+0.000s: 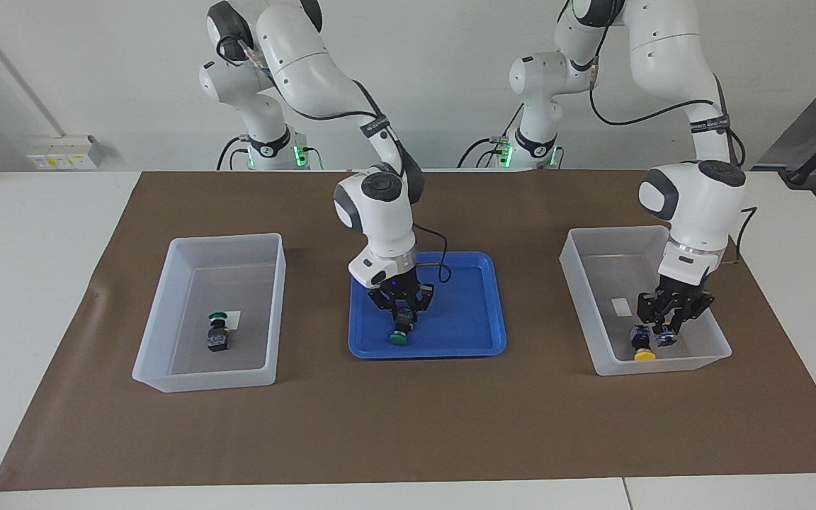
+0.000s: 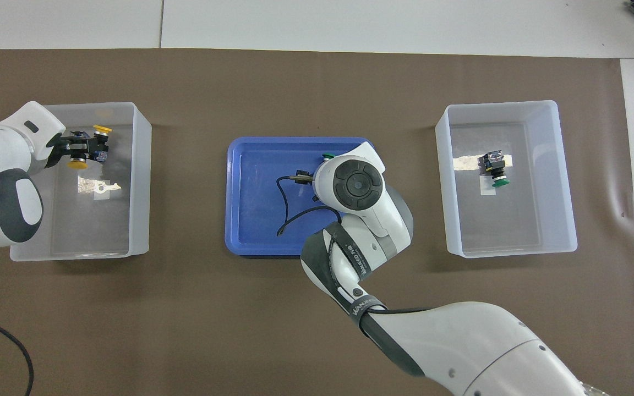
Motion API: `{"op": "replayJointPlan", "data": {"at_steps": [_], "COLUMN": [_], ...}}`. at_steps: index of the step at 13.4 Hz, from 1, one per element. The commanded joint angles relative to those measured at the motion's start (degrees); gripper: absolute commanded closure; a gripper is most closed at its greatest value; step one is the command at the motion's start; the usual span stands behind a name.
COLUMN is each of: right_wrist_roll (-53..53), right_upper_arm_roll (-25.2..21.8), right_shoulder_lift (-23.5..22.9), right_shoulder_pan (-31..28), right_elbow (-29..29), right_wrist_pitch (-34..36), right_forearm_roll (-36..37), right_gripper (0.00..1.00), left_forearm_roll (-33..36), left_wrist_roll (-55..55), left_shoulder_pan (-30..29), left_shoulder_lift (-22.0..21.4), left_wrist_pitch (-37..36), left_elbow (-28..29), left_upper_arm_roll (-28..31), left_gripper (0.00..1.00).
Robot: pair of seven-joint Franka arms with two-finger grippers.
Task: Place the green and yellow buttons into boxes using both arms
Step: 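Grasp a green button in the tray with the right gripper, then place the green button in the right bin and open the right gripper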
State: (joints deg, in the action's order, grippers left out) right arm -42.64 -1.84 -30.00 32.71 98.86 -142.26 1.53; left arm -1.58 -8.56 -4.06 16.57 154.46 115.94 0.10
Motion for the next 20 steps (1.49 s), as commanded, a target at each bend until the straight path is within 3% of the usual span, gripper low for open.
{"op": "replayJointPlan", "data": {"at_steps": [1,4,6,8,12,16,18,20], "right_wrist_roll": [-0.8,8.8,16.7,27.0,41.8,53.6,54.4,54.6], "right_upper_arm_roll": [-1.2,-1.2,-1.2,-1.2,-1.0,-1.0,-1.0,-1.0], "right_shoulder_lift": [6.2,13.6,16.4,18.4,22.2,23.7,23.5,22.4], "right_shoulder_pan": [-3.1,-8.7,-12.4,-17.5,-25.1,-29.0,-29.2,-29.4], "right_elbow": [-0.3,0.2,1.2,4.9,14.6,20.9,23.0,24.2], "right_wrist_pitch": [5.2,13.5,17.9,18.6,17.3,15.3,12.6,9.6], "right_forearm_roll": [2.8,3.4,3.4,3.4,1.4,-7.0,-8.7,-8.7], "right_gripper": [1.0,1.0,1.0,1.0,1.0,1.0,1.0,0.91], "left_forearm_roll": [-1.2,-1.2,-1.2,-1.2,-1.2,0.7,2.9,2.8], "left_wrist_roll": [-1.6,-1.6,-1.6,-1.3,-0.9,-0.1,-0.1,-0.1], "left_shoulder_pan": [-0.3,0.0,0.3,0.5,4.3,6.6,6.4,5.6], "left_shoulder_lift": [-0.7,-0.7,-1.1,-3.5,-12.1,-20.8,-22.8,-21.6], "left_wrist_pitch": [1.4,1.1,0.9,-1.9,-16.4,-31.0,-36.6,-43.4], "left_elbow": [1.3,1.2,1.0,1.1,1.4,0.8,-1.6,-9.0], "left_upper_arm_roll": [-0.3,-0.2,-0.2,-0.3,0.0,-0.2,-0.3,-0.2], "left_gripper": [0.32,0.28,0.0,0.0,0.0,0.0,0.0,0.0]}}
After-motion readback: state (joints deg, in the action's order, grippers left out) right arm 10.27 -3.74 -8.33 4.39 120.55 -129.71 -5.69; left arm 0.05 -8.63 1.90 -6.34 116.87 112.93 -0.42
